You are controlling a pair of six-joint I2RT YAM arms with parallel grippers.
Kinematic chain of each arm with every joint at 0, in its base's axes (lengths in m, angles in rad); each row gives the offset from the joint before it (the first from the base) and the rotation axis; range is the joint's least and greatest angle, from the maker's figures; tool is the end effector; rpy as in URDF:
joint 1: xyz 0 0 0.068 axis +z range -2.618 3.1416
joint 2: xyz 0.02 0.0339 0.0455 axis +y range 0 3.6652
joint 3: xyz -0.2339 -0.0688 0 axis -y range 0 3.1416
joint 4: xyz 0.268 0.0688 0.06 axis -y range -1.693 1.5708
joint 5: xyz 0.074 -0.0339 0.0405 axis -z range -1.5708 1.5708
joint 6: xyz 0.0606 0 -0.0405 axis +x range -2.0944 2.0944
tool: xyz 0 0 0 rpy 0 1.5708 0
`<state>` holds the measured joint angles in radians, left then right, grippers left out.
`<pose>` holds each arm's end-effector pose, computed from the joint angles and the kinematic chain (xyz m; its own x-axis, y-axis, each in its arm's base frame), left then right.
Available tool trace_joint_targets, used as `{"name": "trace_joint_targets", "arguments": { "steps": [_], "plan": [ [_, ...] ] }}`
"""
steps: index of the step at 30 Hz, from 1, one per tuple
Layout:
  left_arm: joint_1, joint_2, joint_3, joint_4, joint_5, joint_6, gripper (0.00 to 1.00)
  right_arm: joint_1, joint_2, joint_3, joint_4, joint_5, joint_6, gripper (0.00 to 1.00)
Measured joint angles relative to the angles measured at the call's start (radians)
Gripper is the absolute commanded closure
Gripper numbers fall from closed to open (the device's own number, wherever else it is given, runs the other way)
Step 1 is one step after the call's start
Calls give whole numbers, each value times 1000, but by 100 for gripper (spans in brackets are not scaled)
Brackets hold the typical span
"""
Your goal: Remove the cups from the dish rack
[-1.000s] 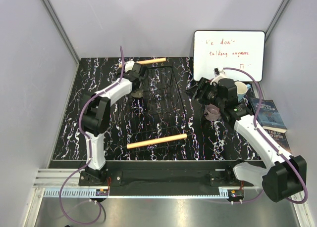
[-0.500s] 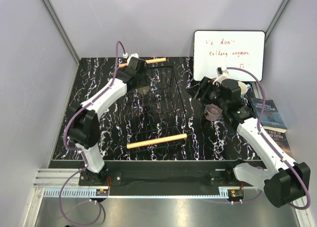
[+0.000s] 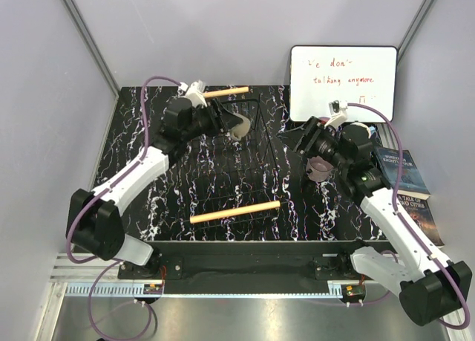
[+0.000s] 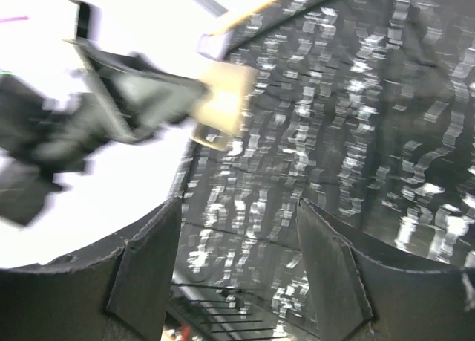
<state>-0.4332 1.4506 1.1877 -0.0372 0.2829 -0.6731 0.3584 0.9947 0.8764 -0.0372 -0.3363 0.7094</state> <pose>0.3493 -0.1802 0.2949 -0.6120 -0.3765 -0.6955 0.3372 0.6713 -0.6601 0.2696 0.1224 0.3173 -0.5246 0.4601 -0.7163 -0.3884 0.6194 0.6823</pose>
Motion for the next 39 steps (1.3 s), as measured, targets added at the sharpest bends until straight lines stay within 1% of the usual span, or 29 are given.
{"name": "trace_joint_targets", "arguments": {
  "steps": [2,3,4,7,8,13,16,20,23,29,33,36,39],
  "plan": [
    [4,-10,-98,145,85,-61,100,1,-21,-21,54,-35,27,30],
    [8,-11,-159,237,136,-114,100,1,-29,-33,84,-56,42,30],
    [10,-10,-197,290,166,-148,100,1,-37,-46,117,-78,60,31],
    [32,-2,-332,540,256,-297,100,2,-49,-79,203,-130,106,35],
    [42,11,-367,648,280,-356,100,2,-50,-89,228,-148,119,34],
    [67,105,-410,1017,341,-576,100,23,-49,-111,255,-185,133,35],
    [69,137,-410,1137,359,-652,100,42,-50,-112,251,-189,124,35],
    [61,139,-407,1196,376,-692,100,59,-42,-112,252,-189,113,35],
    [42,139,-397,1206,386,-698,100,77,-7,-112,261,-189,106,36],
    [-24,134,-389,1169,395,-674,100,90,68,-101,262,-183,93,36],
    [-68,125,-389,1133,397,-646,100,92,72,-91,269,-173,72,37],
    [-77,124,-389,1124,399,-636,100,93,71,-83,281,-162,62,37],
    [-82,124,-389,1123,398,-635,100,93,68,-83,287,-154,56,41]
  ]
}}
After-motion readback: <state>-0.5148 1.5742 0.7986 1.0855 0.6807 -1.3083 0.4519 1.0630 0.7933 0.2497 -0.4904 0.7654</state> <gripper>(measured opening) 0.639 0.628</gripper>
